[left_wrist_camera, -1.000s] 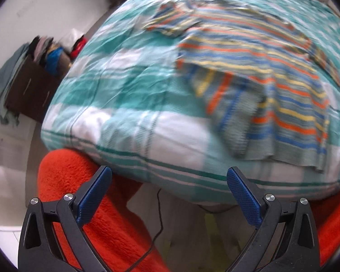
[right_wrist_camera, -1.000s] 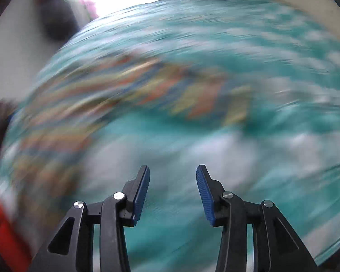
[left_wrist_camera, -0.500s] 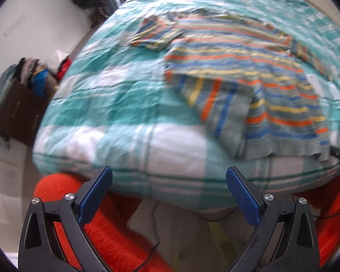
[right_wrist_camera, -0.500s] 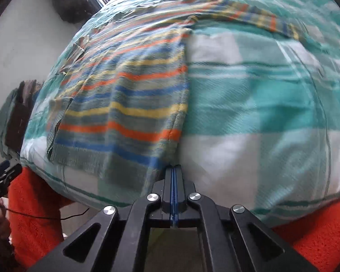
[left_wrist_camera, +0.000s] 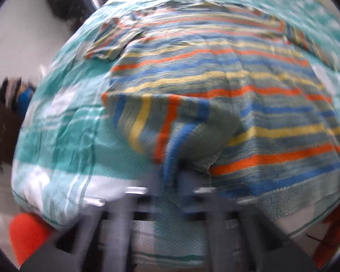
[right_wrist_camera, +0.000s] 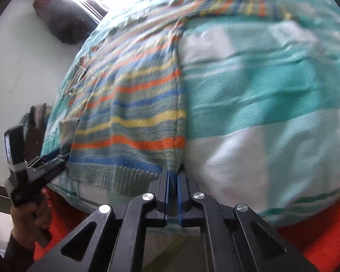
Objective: Fold small clothes
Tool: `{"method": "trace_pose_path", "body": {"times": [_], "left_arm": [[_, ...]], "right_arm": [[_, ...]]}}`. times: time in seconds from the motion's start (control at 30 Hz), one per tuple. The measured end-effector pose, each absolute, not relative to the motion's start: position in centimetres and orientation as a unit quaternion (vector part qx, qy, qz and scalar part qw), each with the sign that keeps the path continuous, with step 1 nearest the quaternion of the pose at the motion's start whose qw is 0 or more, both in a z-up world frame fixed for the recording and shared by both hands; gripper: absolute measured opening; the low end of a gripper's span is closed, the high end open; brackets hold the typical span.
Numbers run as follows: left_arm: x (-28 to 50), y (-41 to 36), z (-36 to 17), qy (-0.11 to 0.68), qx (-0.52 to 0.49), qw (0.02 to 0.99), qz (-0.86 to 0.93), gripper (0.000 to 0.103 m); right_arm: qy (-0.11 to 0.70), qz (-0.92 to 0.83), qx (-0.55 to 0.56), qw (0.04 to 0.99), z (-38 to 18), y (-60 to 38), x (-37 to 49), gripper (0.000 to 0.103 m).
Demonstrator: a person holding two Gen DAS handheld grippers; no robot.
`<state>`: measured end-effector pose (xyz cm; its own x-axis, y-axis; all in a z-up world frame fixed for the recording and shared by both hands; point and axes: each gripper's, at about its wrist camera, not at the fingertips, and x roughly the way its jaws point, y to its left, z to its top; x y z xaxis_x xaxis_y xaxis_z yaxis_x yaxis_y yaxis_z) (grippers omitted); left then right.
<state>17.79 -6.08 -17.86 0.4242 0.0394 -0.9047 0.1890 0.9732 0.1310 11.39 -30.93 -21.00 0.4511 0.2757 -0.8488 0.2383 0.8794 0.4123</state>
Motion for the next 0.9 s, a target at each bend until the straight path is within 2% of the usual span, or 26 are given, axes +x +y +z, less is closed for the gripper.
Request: {"method": "trace_pose_path", "body": {"times": [0.17, 0.33, 0.4, 0.43, 0.47, 0.5, 0.57, 0.6, 0.9], "left_arm": [[16.3, 0.0, -16.2, 0.542, -0.05, 0.837, -0.059, 0.002], [14.7, 3.0, -17.9, 0.561, -0.111, 0.818, -0.054, 0.003], [14.5, 2.8, -17.4, 0.556, -0.108, 0.822, -0.057, 0.009], [14.4, 2.4, -16.9, 0.552, -0.101, 0.826, -0.057, 0.009], [14.2, 2.2, -16.6, 0.548, -0.095, 0.829, -0.054, 0.017], [14.1, 2.2, -16.5, 0.546, -0.091, 0.831, -0.051, 0.033], [13.4, 2.0, -15.7, 0.532, -0.079, 0.842, -0.044, 0.053], [13.3, 2.3, -15.8, 0.528, -0.072, 0.845, -0.04, 0.056], [12.2, 1.9, -14.6, 0.501, -0.016, 0.865, -0.029, 0.057]], "right_arm": [[0.518, -0.008, 0.235, 0.822, -20.1, -31.8, 10.5, 0.005], [0.547, -0.024, 0.209, 0.81, -21.6, -31.0, 11.3, 0.006], [0.549, -0.06, 0.158, 0.819, -20.2, -30.2, 11.5, 0.02], [0.538, -0.081, 0.119, 0.831, -18.7, -29.6, 11.3, 0.023], [0.529, -0.089, 0.098, 0.838, -17.7, -29.1, 11.1, 0.032], [0.516, -0.099, 0.069, 0.848, -16.1, -28.4, 10.9, 0.047], [0.494, -0.116, 0.031, 0.861, -13.6, -27.2, 10.5, 0.057], [0.481, -0.12, 0.012, 0.868, -12.2, -26.6, 10.4, 0.057], [0.445, -0.12, -0.053, 0.886, -7.2, -23.0, 9.7, 0.057]]}}
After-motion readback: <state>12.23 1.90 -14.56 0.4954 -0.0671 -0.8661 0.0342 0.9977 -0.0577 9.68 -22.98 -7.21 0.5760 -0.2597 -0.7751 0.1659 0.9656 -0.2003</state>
